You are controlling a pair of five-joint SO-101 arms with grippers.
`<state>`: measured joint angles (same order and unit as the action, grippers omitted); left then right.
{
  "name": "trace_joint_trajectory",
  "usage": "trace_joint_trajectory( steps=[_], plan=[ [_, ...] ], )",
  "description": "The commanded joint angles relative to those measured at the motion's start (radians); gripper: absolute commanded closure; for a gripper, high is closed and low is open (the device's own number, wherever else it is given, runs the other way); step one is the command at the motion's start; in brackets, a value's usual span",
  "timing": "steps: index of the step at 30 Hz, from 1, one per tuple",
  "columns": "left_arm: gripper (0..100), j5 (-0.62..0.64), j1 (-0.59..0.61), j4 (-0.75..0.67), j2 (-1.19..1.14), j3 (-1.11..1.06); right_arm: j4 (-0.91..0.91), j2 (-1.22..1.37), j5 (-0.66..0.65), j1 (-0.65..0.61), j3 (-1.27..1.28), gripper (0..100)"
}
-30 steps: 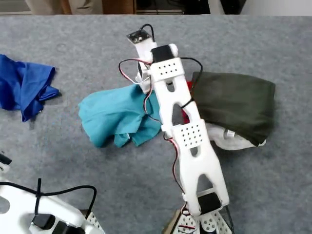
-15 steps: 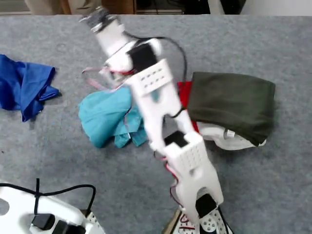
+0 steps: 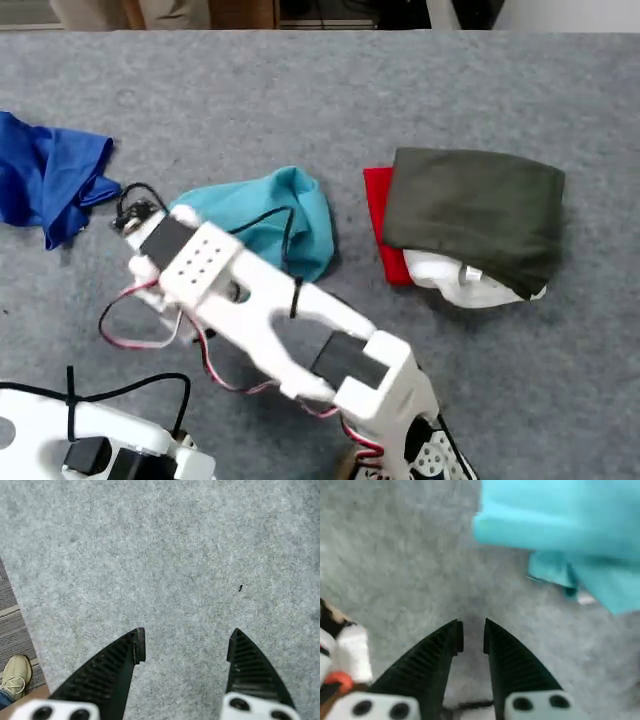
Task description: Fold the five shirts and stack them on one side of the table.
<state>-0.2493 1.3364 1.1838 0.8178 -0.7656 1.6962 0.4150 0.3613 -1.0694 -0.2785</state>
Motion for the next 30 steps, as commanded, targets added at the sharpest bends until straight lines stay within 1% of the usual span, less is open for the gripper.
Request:
trace_joint_trajectory(
  steps=[1,5,8,12,15,18,19,21,24,27,30],
  plan=[
    [73,-0.005,0.008,-0.035,0.016,-0.023,-0.127,0.005,0.060,-0.030,0.013,91.5],
    [73,-0.006,0.012,-0.130,0.016,-0.074,-0.262,0.113,0.066,0.013,0.001,90.6],
    [73,-0.048,0.041,-0.201,0.016,-0.095,-0.269,0.186,0.114,0.068,-0.088,85.0],
    [73,-0.060,0.061,-0.275,0.016,-0.138,-0.253,0.278,0.117,0.139,-0.219,79.8],
    [73,-0.060,0.064,-0.293,0.016,-0.147,-0.219,0.361,0.114,0.194,-0.320,85.1],
    [73,-0.060,0.066,-0.288,0.016,-0.146,-0.178,0.433,0.114,0.254,-0.438,97.2],
    [73,-0.060,0.066,-0.288,0.016,-0.147,-0.153,0.450,0.114,0.271,-0.483,99.8],
    [73,-0.060,0.064,-0.293,0.016,-0.150,-0.066,0.464,0.115,0.286,-0.590,98.0],
    [73,-0.061,0.064,-0.293,0.016,-0.147,0.077,0.464,0.115,0.294,-0.780,98.0],
    [73,-0.078,0.064,-0.293,0.016,-0.144,0.091,0.447,0.110,0.341,-0.914,99.3],
    [73,-0.129,0.066,-0.293,0.016,-0.143,0.091,0.395,0.068,0.384,-0.951,99.5]
  ],
)
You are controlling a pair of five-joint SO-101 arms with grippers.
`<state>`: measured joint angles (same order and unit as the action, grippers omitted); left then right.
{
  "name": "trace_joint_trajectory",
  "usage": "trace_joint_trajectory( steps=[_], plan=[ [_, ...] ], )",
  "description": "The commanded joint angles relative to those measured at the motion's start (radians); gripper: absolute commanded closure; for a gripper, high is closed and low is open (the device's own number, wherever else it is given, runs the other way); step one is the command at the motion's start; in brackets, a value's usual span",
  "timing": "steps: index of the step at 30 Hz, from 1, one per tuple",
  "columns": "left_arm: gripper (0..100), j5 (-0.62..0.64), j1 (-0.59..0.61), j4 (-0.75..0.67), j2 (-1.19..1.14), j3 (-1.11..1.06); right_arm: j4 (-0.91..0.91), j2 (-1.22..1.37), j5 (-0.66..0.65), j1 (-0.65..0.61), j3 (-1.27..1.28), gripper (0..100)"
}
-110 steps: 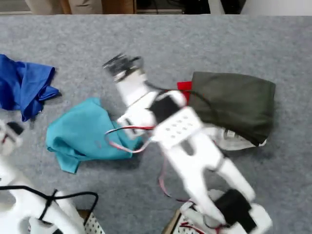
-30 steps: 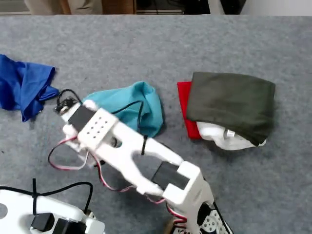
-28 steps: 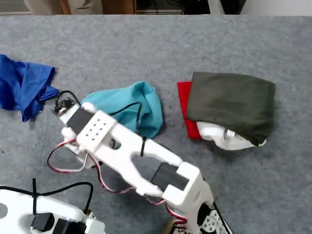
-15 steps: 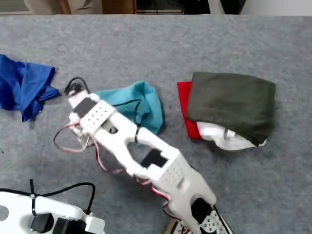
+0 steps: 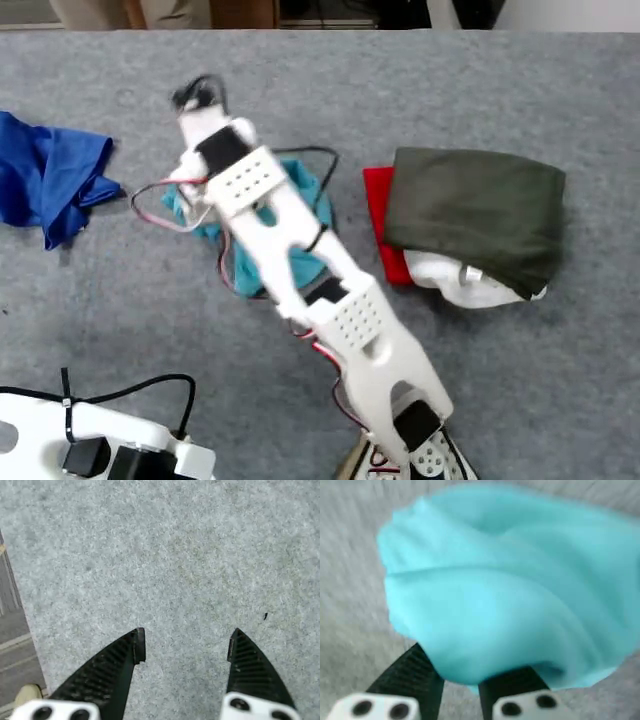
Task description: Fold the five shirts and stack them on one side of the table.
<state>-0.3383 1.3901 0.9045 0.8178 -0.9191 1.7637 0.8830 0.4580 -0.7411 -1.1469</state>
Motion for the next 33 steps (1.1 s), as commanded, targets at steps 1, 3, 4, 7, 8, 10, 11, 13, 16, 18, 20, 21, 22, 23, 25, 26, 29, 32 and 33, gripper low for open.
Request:
trace_joint_trajectory(
  steps=[1,3,4,7,8,10,11,13,16,18,20,21,22,23,25,26,29,32,33],
  plan=[
    [73,-0.051,0.012,-0.014,0.016,0.011,0.023,-0.094,-0.031,0.068,-0.082,99.5],
    [73,-0.055,0.012,-0.014,0.016,0.011,0.023,-0.143,-0.035,0.094,-0.081,99.5],
    [73,-0.055,0.012,-0.014,0.016,0.011,0.023,-0.168,-0.037,0.105,-0.081,99.5],
    [73,-0.051,0.005,-0.006,0.016,0.028,0.023,-0.248,-0.037,0.131,-0.079,99.5],
    [73,-0.048,0.002,-0.006,0.016,0.037,0.023,-0.275,-0.037,0.139,-0.079,99.5],
    [73,-0.037,-0.029,-0.002,0.016,0.055,0.023,-0.332,-0.037,0.145,-0.079,99.5],
    [73,-0.014,-0.051,0.012,0.016,0.066,0.023,-0.358,-0.037,0.145,-0.079,99.5],
    [73,0.025,-0.110,0.072,0.016,0.101,0.023,-0.409,-0.051,0.140,-0.079,99.5],
    [73,0.089,-0.239,0.212,0.008,0.180,0.021,-0.460,-0.052,0.119,-0.079,99.5],
    [73,0.146,-0.345,0.334,0.007,0.253,0.021,-0.469,-0.046,0.099,-0.085,99.5],
    [73,0.204,-0.470,0.463,0.005,0.350,0.018,-0.470,-0.046,0.074,-0.090,99.5],
    [73,0.236,-0.537,0.516,0.005,0.400,0.017,-0.472,-0.044,0.064,-0.090,99.5],
    [73,0.272,-0.606,0.559,0.005,0.450,0.017,-0.472,-0.044,0.053,-0.090,99.5],
    [73,0.307,-0.677,0.592,0.005,0.494,0.017,-0.472,-0.044,0.047,-0.088,99.5],
    [73,0.364,-0.809,0.647,0.004,0.565,0.017,-0.475,-0.043,0.047,-0.090,99.5],
    [73,0.388,-0.876,0.674,0.004,0.594,0.017,-0.475,-0.043,0.050,-0.090,99.5],
    [73,0.470,-1.062,0.710,0.004,0.623,0.017,-0.469,-0.044,0.064,-0.085,99.5],
    [73,0.531,-1.194,0.669,0.004,0.600,0.017,-0.467,-0.044,0.085,-0.082,99.5],
    [73,0.531,-1.229,0.652,0.004,0.592,0.017,-0.467,-0.044,0.096,-0.085,99.5]
  ],
)
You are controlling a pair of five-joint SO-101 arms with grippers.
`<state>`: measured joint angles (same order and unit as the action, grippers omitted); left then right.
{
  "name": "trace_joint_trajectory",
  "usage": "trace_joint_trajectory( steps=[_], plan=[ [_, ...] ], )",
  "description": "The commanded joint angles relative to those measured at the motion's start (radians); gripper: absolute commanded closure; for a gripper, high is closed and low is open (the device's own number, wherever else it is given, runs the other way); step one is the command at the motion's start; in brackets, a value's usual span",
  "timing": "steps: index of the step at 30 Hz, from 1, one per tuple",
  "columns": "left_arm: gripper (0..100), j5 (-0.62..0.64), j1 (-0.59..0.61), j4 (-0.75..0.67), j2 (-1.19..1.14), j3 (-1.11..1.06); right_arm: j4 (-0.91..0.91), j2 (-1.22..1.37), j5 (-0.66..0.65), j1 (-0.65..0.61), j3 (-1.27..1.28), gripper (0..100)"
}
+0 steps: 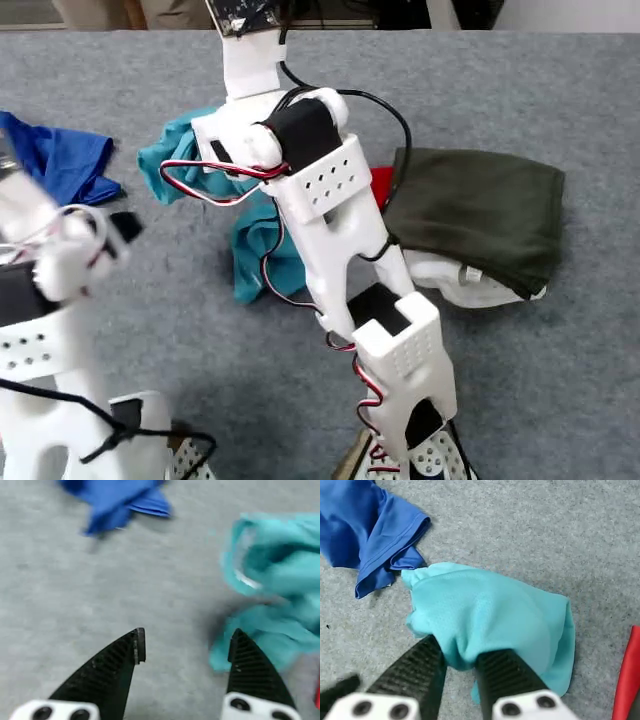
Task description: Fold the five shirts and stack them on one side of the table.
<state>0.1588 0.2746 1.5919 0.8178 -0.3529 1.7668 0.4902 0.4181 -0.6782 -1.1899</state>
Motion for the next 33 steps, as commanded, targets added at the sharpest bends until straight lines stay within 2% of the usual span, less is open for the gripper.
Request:
trace_joint_trajectory(
  steps=[1,8,13,18,21,27,33],
  plan=[
    [73,0.034,-0.143,-0.052,0.004,0.025,0.014,-0.076,-0.005,0.041,-0.047,99.5],
    [73,0.032,-0.298,-0.229,0.010,-0.026,0.015,-0.074,0.029,0.101,-0.039,99.5],
    [73,0.034,-0.301,-0.322,0.013,-0.060,0.018,-0.077,0.029,0.125,-0.041,99.5],
    [78,0.032,-0.299,-0.422,0.012,-0.066,0.020,-0.114,0.029,0.119,-0.038,99.5],
    [79,0.032,-0.308,-0.431,0.007,-0.066,0.020,-0.185,0.026,0.117,-0.004,99.5],
    [78,0.038,-0.405,-0.419,0.005,-0.063,0.017,-0.275,0.025,0.117,0.111,99.5],
    [78,0.041,-0.410,-0.423,0.005,-0.066,0.018,-0.325,0.026,0.094,0.188,99.5]
  ],
)
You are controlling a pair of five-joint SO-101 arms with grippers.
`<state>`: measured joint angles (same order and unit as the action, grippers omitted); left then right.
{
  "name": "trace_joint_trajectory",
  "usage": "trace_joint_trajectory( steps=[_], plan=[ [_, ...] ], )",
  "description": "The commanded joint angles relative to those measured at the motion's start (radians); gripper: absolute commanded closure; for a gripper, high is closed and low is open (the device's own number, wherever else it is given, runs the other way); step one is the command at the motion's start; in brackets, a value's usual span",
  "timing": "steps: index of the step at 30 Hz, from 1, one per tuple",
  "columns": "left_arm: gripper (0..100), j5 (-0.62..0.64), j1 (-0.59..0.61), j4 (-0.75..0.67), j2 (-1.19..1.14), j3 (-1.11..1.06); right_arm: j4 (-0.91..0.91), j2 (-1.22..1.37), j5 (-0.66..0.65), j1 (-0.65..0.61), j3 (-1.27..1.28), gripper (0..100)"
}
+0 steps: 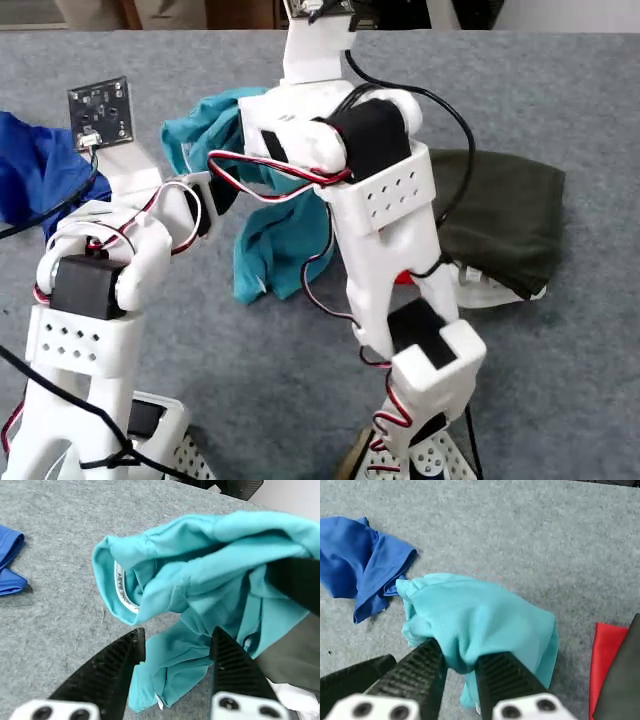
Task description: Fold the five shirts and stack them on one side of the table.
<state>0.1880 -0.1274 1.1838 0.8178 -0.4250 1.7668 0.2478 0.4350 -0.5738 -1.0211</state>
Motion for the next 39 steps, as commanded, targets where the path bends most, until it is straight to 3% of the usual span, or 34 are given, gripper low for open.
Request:
trace_joint_trajectory(
  steps=[1,6,10,19,26,29,32,39],
  plan=[
    [78,0.021,-0.006,-0.015,0.005,0.006,0.020,-0.096,0.008,-0.022,0.035,99.5],
    [78,0.094,-0.008,-0.015,0.005,0.005,0.018,-0.157,0.008,-0.050,0.094,99.5],
    [74,0.095,-0.009,-0.009,0.005,0.005,0.018,-0.183,0.008,-0.051,0.128,99.5],
    [74,0.091,-0.063,-0.015,0.005,-0.061,0.020,-0.236,-0.104,-0.048,0.131,99.5],
    [74,0.089,-0.063,-0.017,0.013,-0.063,0.020,-0.248,-0.104,-0.048,0.131,99.5],
    [83,0.089,-0.063,-0.035,0.013,-0.063,0.020,-0.248,-0.100,-0.048,0.130,99.5],
    [100,0.089,-0.061,-0.048,0.015,-0.058,0.020,-0.249,-0.100,-0.048,0.122,99.5],
    [98,0.089,-0.055,0.018,0.015,0.012,0.020,-0.249,-0.098,-0.050,0.130,99.5]
  ],
)
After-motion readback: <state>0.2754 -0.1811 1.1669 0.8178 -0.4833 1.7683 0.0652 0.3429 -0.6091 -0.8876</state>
